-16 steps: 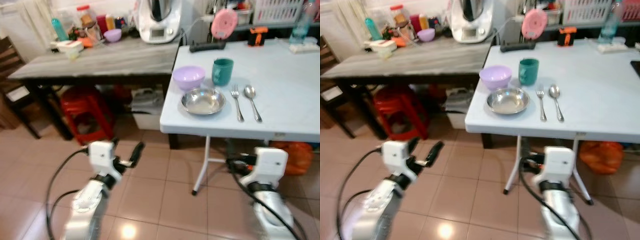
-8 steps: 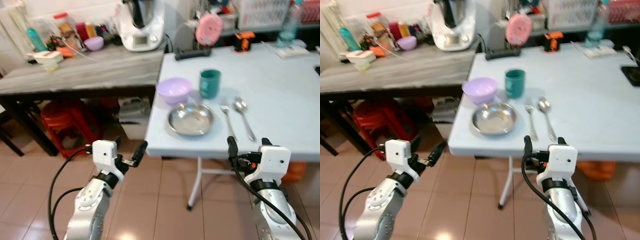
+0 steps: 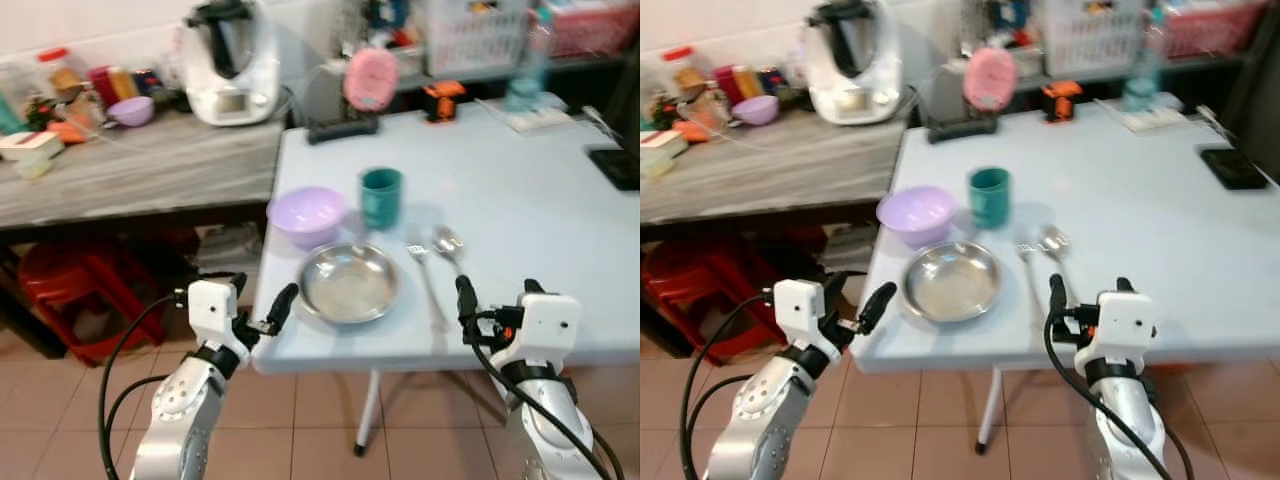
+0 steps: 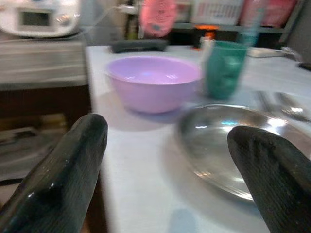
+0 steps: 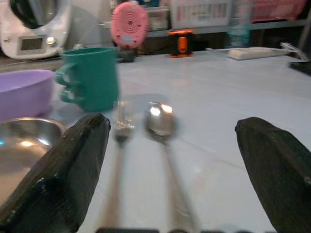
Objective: Setting the table
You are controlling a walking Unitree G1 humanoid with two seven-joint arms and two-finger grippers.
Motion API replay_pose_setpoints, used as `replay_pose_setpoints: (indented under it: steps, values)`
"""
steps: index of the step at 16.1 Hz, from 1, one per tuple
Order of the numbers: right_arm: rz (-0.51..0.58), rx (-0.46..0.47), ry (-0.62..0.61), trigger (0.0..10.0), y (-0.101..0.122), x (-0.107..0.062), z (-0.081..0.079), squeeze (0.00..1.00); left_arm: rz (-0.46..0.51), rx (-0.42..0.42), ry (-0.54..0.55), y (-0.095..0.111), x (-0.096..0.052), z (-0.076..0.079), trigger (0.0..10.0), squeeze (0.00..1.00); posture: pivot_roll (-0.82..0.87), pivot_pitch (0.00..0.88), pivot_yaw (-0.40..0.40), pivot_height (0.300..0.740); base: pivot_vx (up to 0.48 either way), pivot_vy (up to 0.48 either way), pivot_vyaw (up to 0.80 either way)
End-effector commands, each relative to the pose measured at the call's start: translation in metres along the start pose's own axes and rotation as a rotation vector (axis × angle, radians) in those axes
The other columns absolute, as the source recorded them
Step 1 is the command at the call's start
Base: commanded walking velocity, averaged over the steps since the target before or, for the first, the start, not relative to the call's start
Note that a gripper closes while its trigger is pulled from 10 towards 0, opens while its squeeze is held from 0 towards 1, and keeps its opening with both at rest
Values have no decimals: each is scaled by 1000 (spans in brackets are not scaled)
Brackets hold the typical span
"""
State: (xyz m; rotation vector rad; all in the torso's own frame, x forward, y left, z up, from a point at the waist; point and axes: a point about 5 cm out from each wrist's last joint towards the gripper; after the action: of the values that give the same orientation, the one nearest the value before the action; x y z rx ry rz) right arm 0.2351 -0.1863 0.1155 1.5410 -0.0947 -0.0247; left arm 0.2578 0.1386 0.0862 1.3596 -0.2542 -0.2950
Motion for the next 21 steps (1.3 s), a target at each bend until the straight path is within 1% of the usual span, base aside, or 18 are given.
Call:
replay_pose_setpoints:
  steps: [1,3,5,6,9,10,13,14,15,17,19,21]
  values:
    - [16,7,25,10000,4,2,-8,0,14,22,25,6,-2,-8,10000,0,-100,0,127,740,0,0,0]
    - [26,1,39,10000,6,1,-10,0,28,32,39,8,-4,-9,10000,0,-98,0,128,740,0,0,0]
    - [30,-1,45,10000,6,1,-10,0,28,42,52,8,-7,-12,10000,0,-98,0,128,740,0,0,763]
    - [28,-1,46,10000,6,0,-10,0,26,53,61,8,-11,-15,10000,0,-98,0,128,740,0,0,563]
    - [16,10,51,10000,4,-1,-11,0,3,96,21,5,-21,-19,10000,0,-95,0,127,740,0,0,152]
    - [13,5,54,10000,4,-1,-10,0,-3,96,12,5,-23,-20,10000,0,-95,0,127,740,0,0,0]
    - [-9,19,38,10000,2,0,-7,0,-17,129,-51,4,-28,-18,10000,0,-95,0,127,740,0,0,0]
    - [-25,20,40,10000,1,1,-6,0,-16,152,-106,5,-29,-14,10000,0,-94,0,126,740,0,0,0]
    - [-35,28,45,10000,0,2,-7,0,-15,147,-143,5,-30,-10,10000,0,-93,0,126,740,0,0,0]
    - [-77,26,114,10000,-1,7,-14,0,-23,171,-205,6,-30,-6,10000,0,-97,0,130,740,0,0,0]
    - [-119,43,134,10000,-2,12,-15,0,-31,168,-229,4,-32,-5,10000,0,-97,2,131,740,0,0,0]
    - [-143,41,160,10000,-2,15,-15,0,-41,182,-262,3,-33,-4,10000,0,-96,3,132,740,0,0,0]
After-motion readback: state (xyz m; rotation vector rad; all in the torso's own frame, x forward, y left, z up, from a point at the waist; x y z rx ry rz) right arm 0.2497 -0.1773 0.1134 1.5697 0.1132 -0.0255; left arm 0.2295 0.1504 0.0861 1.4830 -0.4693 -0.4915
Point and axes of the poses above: a point about 5 cm out from each wrist's last joint towards the gripper, its own x axis pointing out of the wrist towards the gripper, its own y axis along the axis of the wrist's last joint, z = x × y
